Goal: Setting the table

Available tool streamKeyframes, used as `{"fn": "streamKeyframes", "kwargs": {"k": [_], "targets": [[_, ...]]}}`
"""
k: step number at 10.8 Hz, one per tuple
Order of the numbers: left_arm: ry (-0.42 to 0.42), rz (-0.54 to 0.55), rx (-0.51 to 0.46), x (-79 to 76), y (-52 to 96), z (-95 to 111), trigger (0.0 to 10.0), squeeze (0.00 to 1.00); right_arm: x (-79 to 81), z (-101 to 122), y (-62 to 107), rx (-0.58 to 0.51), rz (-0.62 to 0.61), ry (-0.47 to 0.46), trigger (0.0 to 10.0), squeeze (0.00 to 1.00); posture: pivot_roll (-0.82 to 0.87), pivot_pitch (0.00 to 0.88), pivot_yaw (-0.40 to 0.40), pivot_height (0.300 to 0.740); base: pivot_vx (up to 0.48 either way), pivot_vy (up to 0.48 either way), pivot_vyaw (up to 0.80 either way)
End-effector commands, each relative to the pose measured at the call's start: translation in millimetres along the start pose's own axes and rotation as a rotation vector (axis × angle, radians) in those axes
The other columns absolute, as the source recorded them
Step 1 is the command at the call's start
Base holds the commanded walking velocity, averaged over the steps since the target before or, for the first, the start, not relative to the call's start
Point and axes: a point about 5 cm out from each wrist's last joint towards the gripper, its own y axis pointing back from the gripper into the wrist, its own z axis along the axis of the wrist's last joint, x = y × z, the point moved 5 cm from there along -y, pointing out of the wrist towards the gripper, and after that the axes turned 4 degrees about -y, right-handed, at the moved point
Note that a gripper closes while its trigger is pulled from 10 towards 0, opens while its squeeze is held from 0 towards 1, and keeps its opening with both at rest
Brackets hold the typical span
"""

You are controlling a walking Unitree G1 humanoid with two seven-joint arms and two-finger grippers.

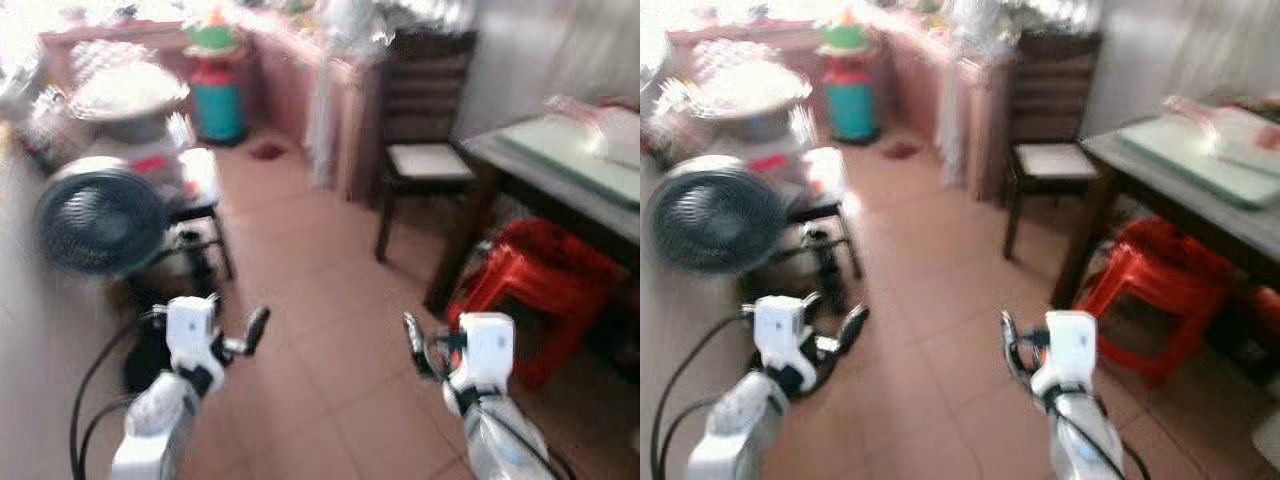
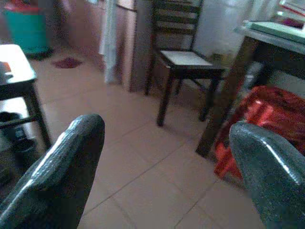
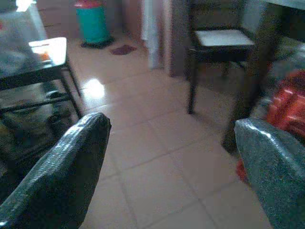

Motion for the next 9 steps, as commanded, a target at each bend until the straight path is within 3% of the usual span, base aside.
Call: {"fn": "streamKeyframes", "kwargs": {"k": [1,8,9], "targets": [[-0.002,-0.035,-0.014,-12.0,-5.8,4.9,10.0,0.0,-11.3,4.2,0.7,-0.008,-0.031,0.019,10.0,0.0,0.04,0.0,0.03,0.74,0.319,0.0,-0.79],[-0.011,-0.029,0.02,-11.5,-6.2,-3.5,10.0,0.0,-10.0,3.7,-0.9,-0.005,-0.023,0.028,10.0,0.0,0.04,0.0,0.023,0.74,0.307,0.0,-0.8],[-0.017,-0.002,0.037,-8.1,-7.8,-6.6,10.0,0.0,-10.4,2.9,-1.2,-0.002,-0.024,0.028,10.0,0.0,0.04,0.0,0.024,0.74,0.0,0.0,-0.8]]}}
